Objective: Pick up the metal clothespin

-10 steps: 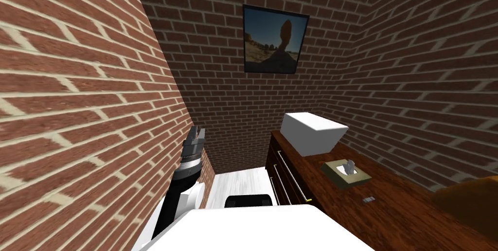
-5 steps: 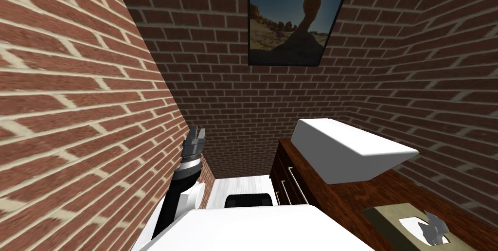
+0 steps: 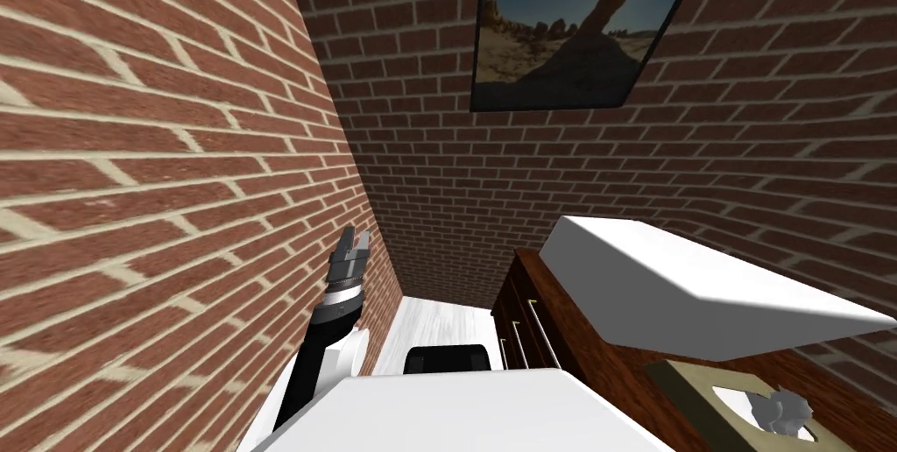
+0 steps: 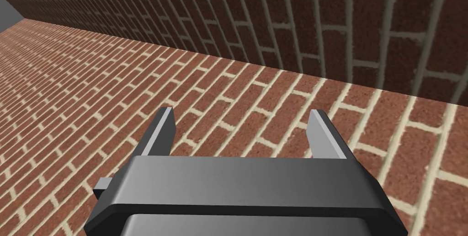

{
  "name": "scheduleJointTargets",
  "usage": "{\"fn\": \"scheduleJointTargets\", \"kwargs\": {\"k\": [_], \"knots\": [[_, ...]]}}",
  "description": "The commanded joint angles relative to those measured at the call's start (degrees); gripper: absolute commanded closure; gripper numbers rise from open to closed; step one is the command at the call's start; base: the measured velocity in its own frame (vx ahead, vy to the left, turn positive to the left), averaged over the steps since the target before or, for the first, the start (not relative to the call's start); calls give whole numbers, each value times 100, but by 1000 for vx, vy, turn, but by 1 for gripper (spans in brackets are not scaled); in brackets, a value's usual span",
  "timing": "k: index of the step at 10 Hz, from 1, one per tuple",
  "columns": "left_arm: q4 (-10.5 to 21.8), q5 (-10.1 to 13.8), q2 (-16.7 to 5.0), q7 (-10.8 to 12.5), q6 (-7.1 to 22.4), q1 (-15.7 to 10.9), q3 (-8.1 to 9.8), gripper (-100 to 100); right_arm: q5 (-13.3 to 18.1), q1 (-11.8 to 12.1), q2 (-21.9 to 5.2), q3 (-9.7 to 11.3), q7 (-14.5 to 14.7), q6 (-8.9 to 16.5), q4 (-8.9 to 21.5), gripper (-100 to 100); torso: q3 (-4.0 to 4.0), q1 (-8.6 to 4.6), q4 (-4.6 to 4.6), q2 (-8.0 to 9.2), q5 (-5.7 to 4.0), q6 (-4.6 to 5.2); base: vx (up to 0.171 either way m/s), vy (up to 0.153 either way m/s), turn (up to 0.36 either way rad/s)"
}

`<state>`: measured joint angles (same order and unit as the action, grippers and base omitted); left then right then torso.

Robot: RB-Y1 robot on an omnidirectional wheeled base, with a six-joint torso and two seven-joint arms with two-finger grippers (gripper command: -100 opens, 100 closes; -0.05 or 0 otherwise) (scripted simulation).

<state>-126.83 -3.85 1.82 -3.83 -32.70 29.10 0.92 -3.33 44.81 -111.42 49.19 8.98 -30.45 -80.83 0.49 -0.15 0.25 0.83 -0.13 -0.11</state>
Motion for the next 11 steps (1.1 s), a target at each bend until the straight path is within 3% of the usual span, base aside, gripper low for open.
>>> {"fn": "scheduleJointTargets", "kwargs": {"k": [1,2,6,8,9,10,11], "knots": [[0,0,0,0,0,0,0,0,-96,11,81,48,-286,65,-25,-100,0,0,0,0,0,0,-321,-46,419],[0,0,0,0,0,-1,0,0,-96,11,81,48,-311,65,-25,-100,10,4,4,18,0,1,-220,-11,294],[0,0,0,0,0,0,0,0,-368,41,256,173,-971,224,-120,-100,-2,6,-1,-2,1,3,-229,8,448],[0,0,0,0,0,3,1,0,-436,49,299,204,-1182,263,-143,-100,-8,4,-2,-18,0,14,-161,40,194],[0,0,0,0,0,2,1,0,-419,48,271,189,-1058,247,-126,-100,-15,11,-6,-28,-6,12,-73,20,51],[0,0,-1,0,0,4,2,0,-426,47,272,190,-1087,257,-127,100,-27,0,-10,-51,-10,19,-12,3,-14],[0,0,-1,0,-1,5,2,0,-425,48,268,191,-1084,260,-120,100,-40,-5,-16,-72,-15,17,-6,0,15]]}}
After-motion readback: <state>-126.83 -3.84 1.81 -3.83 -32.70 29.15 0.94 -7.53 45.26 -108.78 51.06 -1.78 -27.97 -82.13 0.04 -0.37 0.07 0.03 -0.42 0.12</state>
